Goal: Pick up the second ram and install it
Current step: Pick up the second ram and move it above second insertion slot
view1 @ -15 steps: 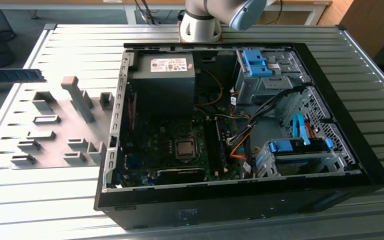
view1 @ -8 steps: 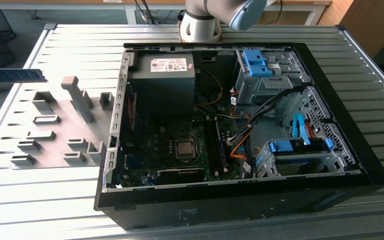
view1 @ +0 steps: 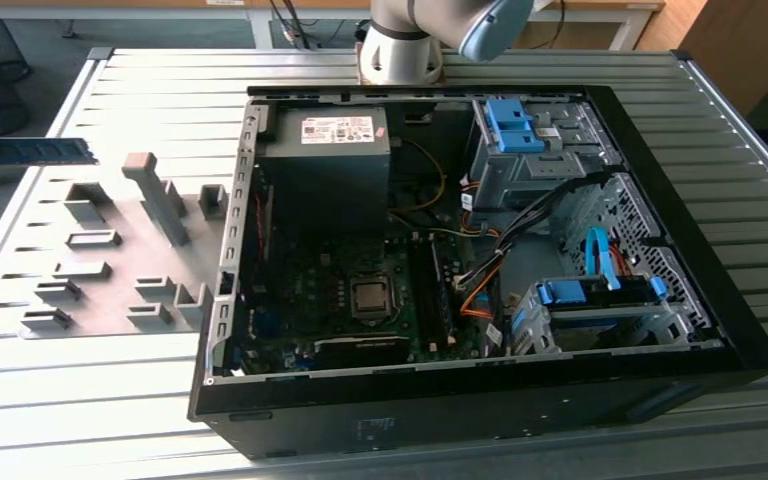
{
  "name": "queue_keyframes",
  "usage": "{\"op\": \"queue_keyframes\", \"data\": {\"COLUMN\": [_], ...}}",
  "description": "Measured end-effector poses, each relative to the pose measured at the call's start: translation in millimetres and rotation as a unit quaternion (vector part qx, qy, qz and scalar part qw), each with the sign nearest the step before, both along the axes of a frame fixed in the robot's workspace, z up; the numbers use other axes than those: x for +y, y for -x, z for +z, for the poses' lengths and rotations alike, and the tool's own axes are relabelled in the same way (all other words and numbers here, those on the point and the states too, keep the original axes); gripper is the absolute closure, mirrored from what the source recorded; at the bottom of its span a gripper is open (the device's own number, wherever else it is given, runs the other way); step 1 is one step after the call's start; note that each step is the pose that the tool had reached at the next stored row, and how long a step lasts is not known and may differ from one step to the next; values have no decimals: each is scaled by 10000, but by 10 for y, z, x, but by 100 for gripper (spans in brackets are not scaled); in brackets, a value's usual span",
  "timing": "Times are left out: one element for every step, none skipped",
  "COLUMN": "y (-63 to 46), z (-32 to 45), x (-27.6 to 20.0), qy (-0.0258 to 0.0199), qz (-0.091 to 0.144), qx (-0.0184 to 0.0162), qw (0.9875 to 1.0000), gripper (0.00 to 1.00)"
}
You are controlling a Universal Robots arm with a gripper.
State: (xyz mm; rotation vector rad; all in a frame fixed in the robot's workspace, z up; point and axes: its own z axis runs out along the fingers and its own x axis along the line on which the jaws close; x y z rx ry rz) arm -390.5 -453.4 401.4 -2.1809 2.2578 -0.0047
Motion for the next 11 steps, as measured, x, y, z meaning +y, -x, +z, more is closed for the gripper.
{"op": "queue_keyframes", "data": {"y": [-2, -6, -10, -16, -22, -30, -40, -51, -65, -79, -92], "z": [0, 0, 0, 0, 0, 0, 0, 0, -1, 0, 0], "x": [0, 0, 0, 0, 0, 0, 0, 0, 0, 0, 0], "qy": [0, 0, 0, 0, 0, 0, 0, 0, 0, 0, 0], "qz": [0, 0, 0, 0, 0, 0, 0, 0, 0, 0, 0], "qx": [0, 0, 0, 0, 0, 0, 0, 0, -1, 0, 0], "qw": [10000, 10000, 10000, 10000, 10000, 10000, 10000, 10000, 10000, 10000, 10000], "gripper": [86, 86, 86, 86, 86, 86, 86, 86, 86, 86, 86]}}
